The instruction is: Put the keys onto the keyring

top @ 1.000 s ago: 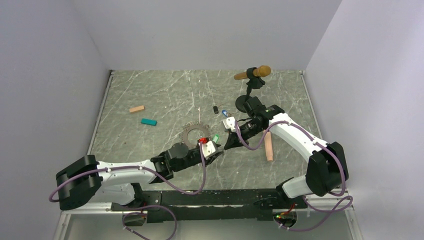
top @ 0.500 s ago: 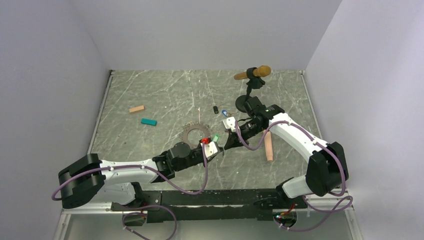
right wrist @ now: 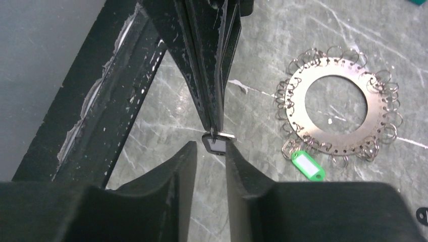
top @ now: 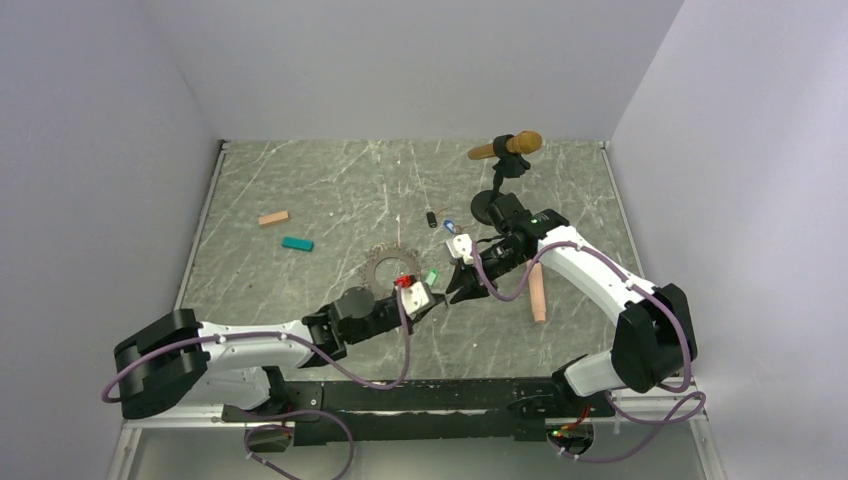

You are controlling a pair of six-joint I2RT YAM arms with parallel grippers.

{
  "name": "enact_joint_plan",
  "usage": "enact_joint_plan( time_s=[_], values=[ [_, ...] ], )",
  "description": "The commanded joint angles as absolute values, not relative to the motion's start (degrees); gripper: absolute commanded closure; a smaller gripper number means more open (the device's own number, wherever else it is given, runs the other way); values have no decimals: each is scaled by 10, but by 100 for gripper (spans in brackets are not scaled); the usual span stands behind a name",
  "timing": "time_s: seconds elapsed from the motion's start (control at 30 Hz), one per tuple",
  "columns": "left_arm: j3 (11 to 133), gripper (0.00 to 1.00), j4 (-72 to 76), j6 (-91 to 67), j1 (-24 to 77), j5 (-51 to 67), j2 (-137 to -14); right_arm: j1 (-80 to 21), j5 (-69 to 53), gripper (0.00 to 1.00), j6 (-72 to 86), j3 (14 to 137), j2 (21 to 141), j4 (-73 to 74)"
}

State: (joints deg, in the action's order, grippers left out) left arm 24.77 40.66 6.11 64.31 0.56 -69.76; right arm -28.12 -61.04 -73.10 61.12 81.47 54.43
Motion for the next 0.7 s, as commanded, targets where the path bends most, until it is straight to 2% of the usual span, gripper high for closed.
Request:
enact_joint_plan(
  time_s=[0.0,0.1,0.27,0.67],
  values=[
    [174,100,579,-10,634,2,-660,-272,-668,64,-752,635,807,557],
    [115,100,746,-52,621,2,-664,-261,-703,61,-770,627,801,563],
    [78,100,936,-88,612,22,-727,-251,-775,60,-772,612,790,552],
    [133,100,954,-96,607,78,-784,-252,-810,66,-700,578,777,469]
  ],
)
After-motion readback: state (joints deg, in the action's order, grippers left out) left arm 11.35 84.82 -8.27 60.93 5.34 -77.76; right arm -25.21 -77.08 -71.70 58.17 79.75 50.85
